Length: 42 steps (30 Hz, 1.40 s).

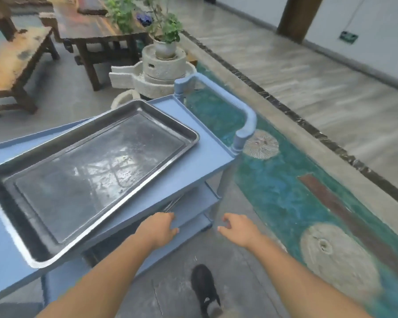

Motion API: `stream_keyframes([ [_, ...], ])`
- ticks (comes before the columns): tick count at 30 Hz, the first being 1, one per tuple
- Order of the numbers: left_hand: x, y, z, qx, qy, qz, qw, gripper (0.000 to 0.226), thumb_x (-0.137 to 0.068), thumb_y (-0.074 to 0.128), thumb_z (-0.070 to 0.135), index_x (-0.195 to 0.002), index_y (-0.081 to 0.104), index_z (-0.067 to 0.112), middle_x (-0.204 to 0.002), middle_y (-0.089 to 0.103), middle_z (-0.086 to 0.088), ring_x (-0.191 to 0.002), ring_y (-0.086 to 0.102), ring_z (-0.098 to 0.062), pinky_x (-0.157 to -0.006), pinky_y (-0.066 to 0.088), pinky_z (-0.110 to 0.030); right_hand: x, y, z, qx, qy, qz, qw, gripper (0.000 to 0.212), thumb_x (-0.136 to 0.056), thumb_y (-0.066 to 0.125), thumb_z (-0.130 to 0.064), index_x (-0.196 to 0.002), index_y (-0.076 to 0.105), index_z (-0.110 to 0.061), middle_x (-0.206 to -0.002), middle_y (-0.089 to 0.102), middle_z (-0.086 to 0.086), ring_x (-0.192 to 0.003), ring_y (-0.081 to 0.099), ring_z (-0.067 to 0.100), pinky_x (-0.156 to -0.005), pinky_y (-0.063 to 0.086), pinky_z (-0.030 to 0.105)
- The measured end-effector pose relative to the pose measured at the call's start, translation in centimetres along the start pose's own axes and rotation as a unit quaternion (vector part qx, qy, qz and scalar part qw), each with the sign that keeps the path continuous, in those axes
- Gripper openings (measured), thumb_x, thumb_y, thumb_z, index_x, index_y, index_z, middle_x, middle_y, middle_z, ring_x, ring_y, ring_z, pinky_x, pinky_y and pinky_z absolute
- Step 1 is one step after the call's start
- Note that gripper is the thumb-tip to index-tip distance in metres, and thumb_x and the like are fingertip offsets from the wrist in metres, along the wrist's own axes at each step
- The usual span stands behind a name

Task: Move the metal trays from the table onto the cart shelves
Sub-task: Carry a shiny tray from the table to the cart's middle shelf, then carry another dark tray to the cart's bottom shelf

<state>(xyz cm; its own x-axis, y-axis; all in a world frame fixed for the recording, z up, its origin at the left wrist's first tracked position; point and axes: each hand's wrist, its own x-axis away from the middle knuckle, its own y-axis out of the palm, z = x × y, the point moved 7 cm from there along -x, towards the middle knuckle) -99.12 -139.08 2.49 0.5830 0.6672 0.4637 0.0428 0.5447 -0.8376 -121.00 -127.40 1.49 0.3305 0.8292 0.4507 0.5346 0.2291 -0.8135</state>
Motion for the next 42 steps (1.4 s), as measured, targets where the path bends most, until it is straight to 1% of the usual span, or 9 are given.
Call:
stream_keyframes([
  [3, -0.2, -0.2, 5.4, -0.045, 0.082, -0.017, 0.995, 0.049, -0.095, 0.052, 0.044, -0.134, 0.050, 0.016, -0.129, 0.060, -0.007, -0.119, 0.055, -0.027, -0.094, 0.047, -0.038, 5.9, -1.0, 4.6, -0.044, 0.079, 0.057, 0.994, 0.051, -0.088, 0.055, -0.055, -0.123, 0.058, -0.019, -0.114, 0.067, 0.007, -0.111, 0.060, 0.027, -0.088, 0.049, 0.035],
  [7, 0.9, 1.2, 13.8, -0.106, 0.190, -0.039, 0.975, 0.044, -0.092, 0.051, 0.041, -0.128, 0.053, 0.016, -0.125, 0.062, -0.010, -0.117, 0.057, -0.031, -0.092, 0.049, -0.041, 15.0, -1.5, 10.5, -0.109, 0.183, 0.137, 0.968, 0.048, -0.090, 0.055, -0.053, -0.124, 0.058, -0.020, -0.113, 0.068, 0.004, -0.111, 0.061, 0.024, -0.088, 0.046, 0.032],
  [18, 13.2, 11.5, 38.8, -0.210, 0.449, -0.091, 0.864, 0.049, -0.091, 0.054, 0.041, -0.134, 0.051, 0.018, -0.130, 0.061, -0.010, -0.119, 0.057, -0.030, -0.096, 0.048, -0.039, 44.5, 4.5, 22.8, -0.215, 0.427, 0.302, 0.825, 0.049, -0.088, 0.055, -0.056, -0.123, 0.058, -0.022, -0.094, 0.063, -0.006, -0.102, 0.063, 0.021, -0.081, 0.047, 0.032],
  [22, 21.5, 17.7, 46.2, -0.253, 0.525, -0.112, 0.805, 0.049, -0.092, 0.054, 0.042, -0.134, 0.051, 0.018, -0.129, 0.062, -0.009, -0.117, 0.058, -0.029, -0.094, 0.050, -0.040, 56.4, 9.4, 25.4, -0.247, 0.495, 0.351, 0.755, 0.051, -0.085, 0.054, -0.058, -0.123, 0.059, -0.024, -0.101, 0.068, -0.006, -0.101, 0.064, 0.019, -0.083, 0.048, 0.032],
  [26, 31.5, 24.9, 52.3, -0.274, 0.590, -0.132, 0.748, 0.052, -0.093, 0.054, 0.044, -0.136, 0.051, 0.015, -0.130, 0.062, -0.009, -0.118, 0.058, -0.028, -0.095, 0.049, -0.037, 68.9, 16.0, 26.9, -0.282, 0.551, 0.380, 0.688, 0.046, -0.085, 0.057, -0.055, -0.118, 0.060, -0.024, -0.089, 0.067, -0.008, -0.090, 0.064, 0.016, -0.078, 0.051, 0.033],
  [30, 42.7, 32.1, 56.5, -0.288, 0.650, -0.147, 0.688, 0.048, -0.090, 0.056, 0.047, -0.131, 0.054, 0.020, -0.127, 0.064, -0.008, -0.117, 0.060, -0.027, -0.094, 0.050, -0.037, 81.2, 23.0, 27.1, -0.293, 0.608, 0.395, 0.623, 0.041, -0.086, 0.058, -0.052, -0.112, 0.060, -0.022, -0.090, 0.067, -0.006, -0.097, 0.065, 0.022, -0.079, 0.050, 0.033],
  [37, 61.1, 43.5, 60.3, -0.345, 0.742, -0.167, 0.549, 0.037, -0.090, 0.055, 0.045, -0.114, 0.058, 0.017, -0.112, 0.067, -0.008, -0.109, 0.062, -0.031, -0.084, 0.050, -0.038, 98.5, 35.3, 23.4, -0.314, 0.698, 0.431, 0.479, 0.056, -0.087, 0.052, -0.060, -0.128, 0.054, -0.022, -0.098, 0.066, -0.005, -0.098, 0.065, 0.020, -0.072, 0.046, 0.031],
  [40, 67.5, 47.6, 61.2, -0.360, 0.763, -0.182, 0.504, 0.042, -0.092, 0.054, 0.047, -0.121, 0.056, 0.017, -0.103, 0.067, -0.007, -0.105, 0.064, -0.029, -0.084, 0.051, -0.038, 103.7, 40.5, 20.4, -0.333, 0.729, 0.434, 0.411, 0.061, -0.088, 0.052, -0.061, -0.131, 0.052, -0.018, -0.113, 0.068, 0.002, -0.106, 0.063, 0.024, -0.079, 0.047, 0.032],
  [42, 71.4, 50.0, 61.7, -0.362, 0.779, -0.189, 0.475, 0.046, -0.092, 0.053, 0.049, -0.126, 0.054, 0.017, -0.109, 0.068, -0.007, -0.107, 0.064, -0.028, -0.087, 0.052, -0.038, 106.3, 43.6, 18.4, -0.354, 0.741, 0.432, 0.373, 0.056, -0.088, 0.053, -0.060, -0.126, 0.055, -0.019, -0.110, 0.069, 0.003, -0.107, 0.063, 0.026, -0.083, 0.049, 0.033],
])
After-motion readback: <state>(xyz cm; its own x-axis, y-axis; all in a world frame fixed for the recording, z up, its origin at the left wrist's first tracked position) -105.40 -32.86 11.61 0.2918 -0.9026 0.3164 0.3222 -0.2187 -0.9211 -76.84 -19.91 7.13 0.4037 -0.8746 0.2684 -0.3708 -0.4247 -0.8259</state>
